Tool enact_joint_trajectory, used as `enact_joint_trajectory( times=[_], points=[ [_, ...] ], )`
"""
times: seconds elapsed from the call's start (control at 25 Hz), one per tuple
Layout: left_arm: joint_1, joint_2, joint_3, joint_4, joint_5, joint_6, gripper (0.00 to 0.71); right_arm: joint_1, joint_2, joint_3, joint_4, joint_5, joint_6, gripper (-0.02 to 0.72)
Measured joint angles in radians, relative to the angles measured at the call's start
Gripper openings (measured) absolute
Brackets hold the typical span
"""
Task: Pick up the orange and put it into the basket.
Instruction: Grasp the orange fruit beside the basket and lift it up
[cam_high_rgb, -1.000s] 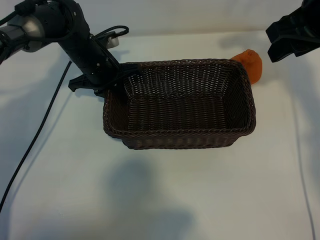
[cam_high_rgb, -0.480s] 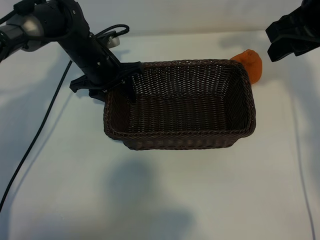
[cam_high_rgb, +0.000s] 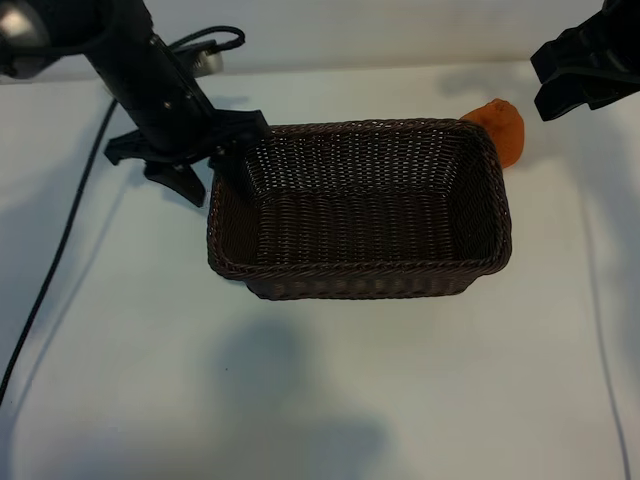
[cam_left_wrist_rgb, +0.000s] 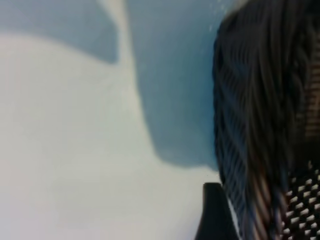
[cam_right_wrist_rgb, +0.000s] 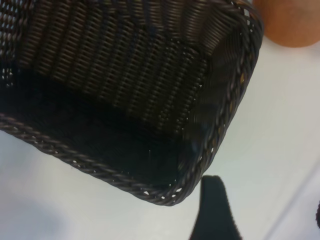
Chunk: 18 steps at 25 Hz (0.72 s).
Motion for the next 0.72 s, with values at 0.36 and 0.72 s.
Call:
enact_joint_trajectory(
  times=[0.36, 0.72],
  points=[
    [0.0, -0.163, 0.0, 0.03, 0.0, 0.005, 0.526, 0.0, 0.0, 0.0, 0.0, -0.001, 0.0, 0.472],
    [0.004, -0.233, 0.0, 0.04, 0.0, 0.005, 0.526, 0.0, 0.0, 0.0, 0.0, -0.001, 0.0, 0.472]
  ],
)
